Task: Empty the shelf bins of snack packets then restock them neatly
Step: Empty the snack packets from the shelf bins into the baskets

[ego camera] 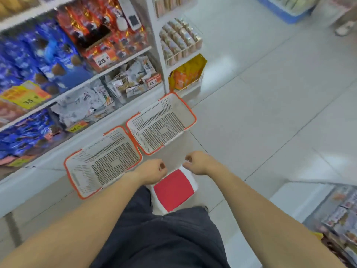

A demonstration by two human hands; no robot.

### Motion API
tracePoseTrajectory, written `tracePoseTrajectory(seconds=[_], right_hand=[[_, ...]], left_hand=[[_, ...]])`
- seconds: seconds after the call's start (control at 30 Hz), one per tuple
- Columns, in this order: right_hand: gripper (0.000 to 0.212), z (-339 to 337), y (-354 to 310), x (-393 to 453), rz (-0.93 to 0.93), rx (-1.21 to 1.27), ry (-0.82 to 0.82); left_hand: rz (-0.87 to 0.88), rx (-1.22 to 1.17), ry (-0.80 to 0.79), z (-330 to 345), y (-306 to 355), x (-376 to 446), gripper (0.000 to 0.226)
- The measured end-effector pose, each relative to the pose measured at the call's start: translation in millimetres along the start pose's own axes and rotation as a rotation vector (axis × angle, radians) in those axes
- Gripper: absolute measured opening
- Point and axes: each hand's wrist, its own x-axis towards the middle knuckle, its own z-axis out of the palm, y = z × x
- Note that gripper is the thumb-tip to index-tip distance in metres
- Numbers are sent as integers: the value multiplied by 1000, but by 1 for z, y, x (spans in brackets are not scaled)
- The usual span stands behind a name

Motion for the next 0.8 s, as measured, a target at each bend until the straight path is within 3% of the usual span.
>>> tracePoseTrajectory(seconds=[0.4, 0.57, 0.7, 0.8], right_hand=[[45, -105, -194, 175, -205, -207, -38], [37, -149, -202, 295, -304, -254, 54], [26, -176, -192, 413, -503, -280, 282], [8, -196, -183, 490, -621, -280, 379]], left_hand=[[-144, -295, 293, -145, -136, 79, 24], [-230, -378, 410, -178, -173, 176, 25], [-200, -505, 697, -210, -204, 283, 19], [-104, -438, 915, -231, -233, 360, 13]])
